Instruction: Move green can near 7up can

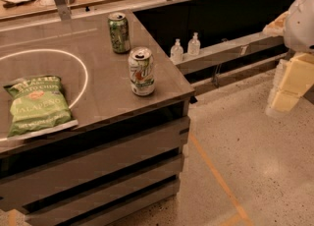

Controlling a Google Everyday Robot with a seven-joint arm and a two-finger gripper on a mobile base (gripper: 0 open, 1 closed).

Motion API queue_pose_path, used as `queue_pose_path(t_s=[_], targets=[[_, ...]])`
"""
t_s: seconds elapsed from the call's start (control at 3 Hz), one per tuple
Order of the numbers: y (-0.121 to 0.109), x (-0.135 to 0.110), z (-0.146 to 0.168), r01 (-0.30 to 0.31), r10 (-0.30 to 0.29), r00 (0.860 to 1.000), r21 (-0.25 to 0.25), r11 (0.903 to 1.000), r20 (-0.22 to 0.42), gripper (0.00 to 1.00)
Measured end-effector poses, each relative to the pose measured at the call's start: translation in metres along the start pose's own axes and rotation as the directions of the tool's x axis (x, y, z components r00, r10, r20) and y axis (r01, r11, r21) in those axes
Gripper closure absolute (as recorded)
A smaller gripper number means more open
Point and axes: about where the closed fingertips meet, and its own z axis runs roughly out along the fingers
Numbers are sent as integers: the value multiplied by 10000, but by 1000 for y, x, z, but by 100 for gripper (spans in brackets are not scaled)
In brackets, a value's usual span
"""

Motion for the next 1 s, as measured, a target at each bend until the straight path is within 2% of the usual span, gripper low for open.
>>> queue_pose_path(t_s=[0.33,0.67,1.0], targets=[[-34,-36,-3,509,-544,9942,404,9979,925,0],[-68,-71,-10,964,-1079,9835,842,9918,1455,0],[-110,-111,-14,1099,-1398,9624,1368,9845,2327,0]])
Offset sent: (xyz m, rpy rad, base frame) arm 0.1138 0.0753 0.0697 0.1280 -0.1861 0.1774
